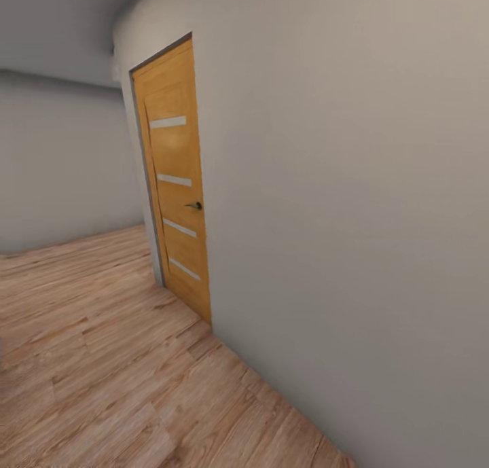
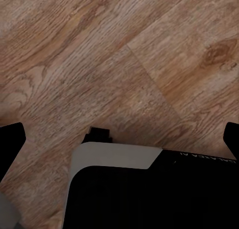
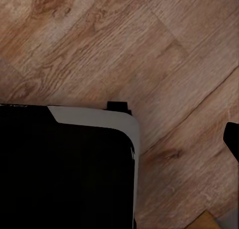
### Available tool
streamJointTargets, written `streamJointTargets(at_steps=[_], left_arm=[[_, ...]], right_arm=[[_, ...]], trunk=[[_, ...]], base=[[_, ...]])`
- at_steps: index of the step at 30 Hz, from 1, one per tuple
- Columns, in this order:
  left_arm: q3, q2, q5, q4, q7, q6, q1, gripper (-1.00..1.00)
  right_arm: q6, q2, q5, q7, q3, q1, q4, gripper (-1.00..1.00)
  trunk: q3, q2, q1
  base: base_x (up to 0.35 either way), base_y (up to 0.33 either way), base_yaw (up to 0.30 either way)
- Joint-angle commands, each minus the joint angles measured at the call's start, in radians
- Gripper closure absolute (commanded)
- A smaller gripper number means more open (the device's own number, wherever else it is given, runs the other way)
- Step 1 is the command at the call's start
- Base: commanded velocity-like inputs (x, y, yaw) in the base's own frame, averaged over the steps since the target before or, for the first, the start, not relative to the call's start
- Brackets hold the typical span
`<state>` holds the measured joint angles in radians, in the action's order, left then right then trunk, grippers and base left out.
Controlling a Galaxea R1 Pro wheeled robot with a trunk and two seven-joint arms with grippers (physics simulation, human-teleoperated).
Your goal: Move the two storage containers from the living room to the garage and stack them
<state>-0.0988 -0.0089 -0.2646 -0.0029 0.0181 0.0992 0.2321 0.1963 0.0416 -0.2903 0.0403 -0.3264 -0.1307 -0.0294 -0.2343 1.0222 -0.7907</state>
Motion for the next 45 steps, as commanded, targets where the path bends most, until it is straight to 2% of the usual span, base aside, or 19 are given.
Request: streamJointTargets(at_steps=[1, 45], left_arm=[[-0.009, 0.0, -0.008, 0.001, 0.002, 0.004, 0.001, -1.0], [-0.009, 0.0, -0.008, 0.001, 0.002, 0.004, 0.001, -1.0]], right_arm=[[0.006, 0.0, -0.01, 0.004, -0.008, -0.001, -0.003, -1.0], [0.006, 0.0, -0.009, 0.004, -0.008, -0.001, -0.003, -1.0]], trunk=[[-0.001, 0.001, 0.0], [-0.001, 0.001, 0.0]], base=[[0.216, 0.0, 0.273], [0.277, 0.0, 0.273]])
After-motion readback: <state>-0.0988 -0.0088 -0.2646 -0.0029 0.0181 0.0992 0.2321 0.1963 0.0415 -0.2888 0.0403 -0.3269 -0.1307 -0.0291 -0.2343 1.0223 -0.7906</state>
